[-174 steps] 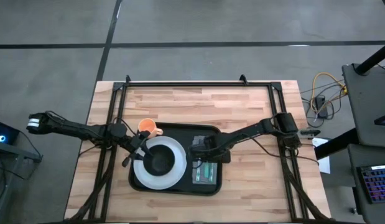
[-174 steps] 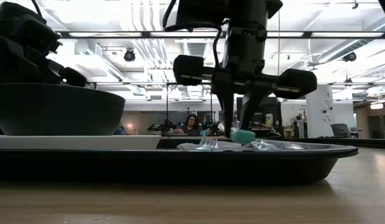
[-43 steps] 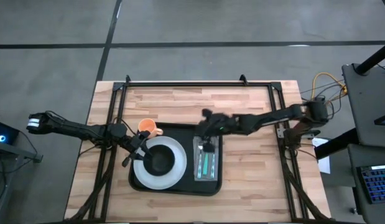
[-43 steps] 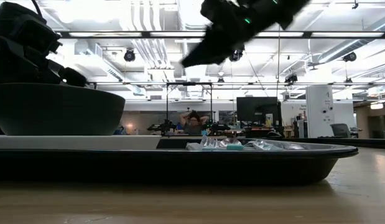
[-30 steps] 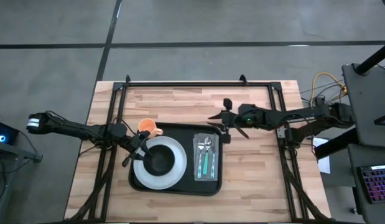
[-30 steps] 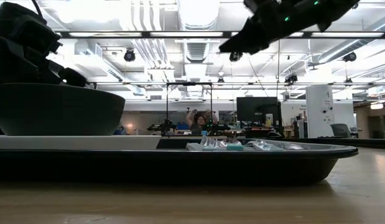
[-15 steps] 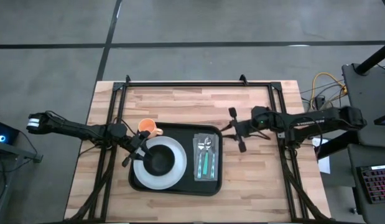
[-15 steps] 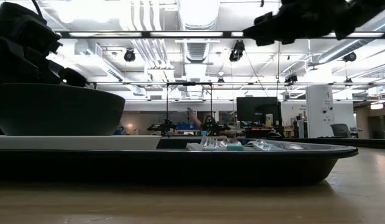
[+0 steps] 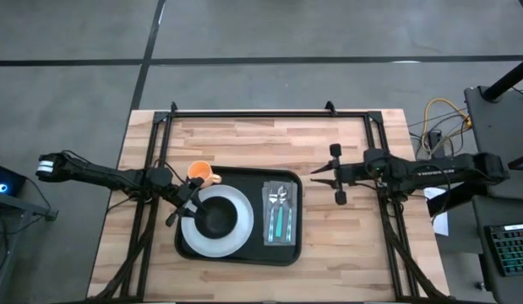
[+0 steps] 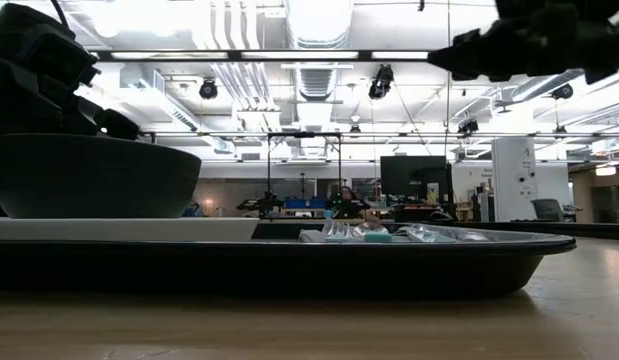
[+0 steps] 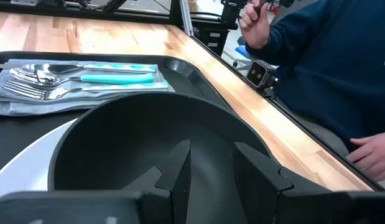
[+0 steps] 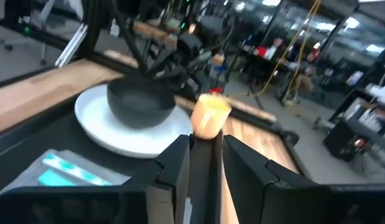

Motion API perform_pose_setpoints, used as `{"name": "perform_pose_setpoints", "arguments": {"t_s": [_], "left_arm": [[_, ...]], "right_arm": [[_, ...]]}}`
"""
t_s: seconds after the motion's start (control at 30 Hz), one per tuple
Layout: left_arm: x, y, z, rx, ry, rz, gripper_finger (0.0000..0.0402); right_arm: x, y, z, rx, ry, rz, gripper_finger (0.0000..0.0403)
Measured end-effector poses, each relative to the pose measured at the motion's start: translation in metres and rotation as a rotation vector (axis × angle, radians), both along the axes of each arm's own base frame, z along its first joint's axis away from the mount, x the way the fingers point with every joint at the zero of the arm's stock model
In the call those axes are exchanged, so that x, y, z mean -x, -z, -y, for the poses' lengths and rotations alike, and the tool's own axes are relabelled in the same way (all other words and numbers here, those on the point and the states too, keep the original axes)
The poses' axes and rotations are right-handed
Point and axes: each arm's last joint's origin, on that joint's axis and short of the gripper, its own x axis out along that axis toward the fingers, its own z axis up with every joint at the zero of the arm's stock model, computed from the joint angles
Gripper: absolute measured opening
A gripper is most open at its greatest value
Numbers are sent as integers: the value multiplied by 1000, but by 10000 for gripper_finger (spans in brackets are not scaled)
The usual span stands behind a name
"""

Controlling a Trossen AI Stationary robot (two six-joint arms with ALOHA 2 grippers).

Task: Set up tray
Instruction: Return to Home Position

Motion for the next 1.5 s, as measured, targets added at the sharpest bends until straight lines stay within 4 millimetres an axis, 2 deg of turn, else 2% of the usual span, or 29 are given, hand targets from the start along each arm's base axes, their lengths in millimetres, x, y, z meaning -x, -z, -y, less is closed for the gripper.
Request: {"name": "perform_pose_setpoints", "arguments": {"t_s": [0.3,0.6,0.77,0.87,1.1,1.23,1.5], "left_arm": [[0,0,0,0,0,0,99],[0,0,0,0,0,1,99],[0,0,0,0,0,0,99],[0,0,0,0,0,1,99],[0,0,0,0,0,0,99],[0,0,0,0,0,0,99],[0,0,0,0,0,0,99]], "right_arm": [[28,12,-2,48,0,98,70],[45,20,-3,58,11,165,68],[50,19,1,21,143,199,68],[53,21,1,14,158,213,68],[60,38,0,3,158,211,68],[62,41,0,-25,157,184,68],[63,53,1,11,210,61,68]]}}
